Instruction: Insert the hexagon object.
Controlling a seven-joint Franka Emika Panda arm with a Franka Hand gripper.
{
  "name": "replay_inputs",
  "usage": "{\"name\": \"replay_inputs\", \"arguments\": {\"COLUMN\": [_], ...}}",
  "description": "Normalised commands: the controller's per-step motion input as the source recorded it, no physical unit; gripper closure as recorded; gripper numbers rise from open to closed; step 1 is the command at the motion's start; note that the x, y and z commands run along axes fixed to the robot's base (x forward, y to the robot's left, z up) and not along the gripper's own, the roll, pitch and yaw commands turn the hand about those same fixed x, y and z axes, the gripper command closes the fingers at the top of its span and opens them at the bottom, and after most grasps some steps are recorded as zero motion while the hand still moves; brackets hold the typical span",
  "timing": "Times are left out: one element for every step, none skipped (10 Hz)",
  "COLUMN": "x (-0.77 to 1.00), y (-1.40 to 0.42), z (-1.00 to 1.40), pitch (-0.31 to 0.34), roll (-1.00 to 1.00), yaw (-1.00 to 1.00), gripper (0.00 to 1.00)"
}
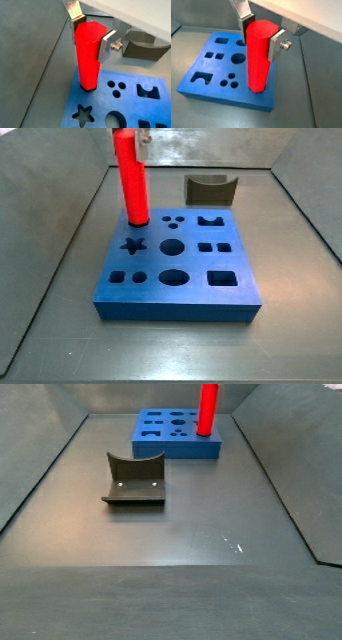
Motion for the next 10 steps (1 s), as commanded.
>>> {"name": "replay_inputs", "arguments": {"x": [0.0,0.0,0.01,0.03,0.06,0.05,0.01,0.04,0.07,0.06], "y": [0.09,0.0,-0.05,-0.1,-0.14,-0.15,-0.09,-0.02,0.0,-0.09], "z": [-0.24,-0.24,-0.13,-0.06,-0.04,0.0,-0.05,-0.29,-0.61,-0.65], "pitch": [0.0,-0.01,0.0,-0.004,-0.001,0.0,-0.003,0.0,0.0,0.0], "roll": [-0.16,-0.22,-0.2,-0.19,-0.17,-0.15,-0.13,-0.08,0.0,0.0], "yaw": [0.0,0.0,0.04,0.05,0.07,0.07,0.07,0.07,0.07,0.14], "gripper": [1.0,1.0,1.0,1.0,1.0,1.0,1.0,1.0,1.0,1.0]}}
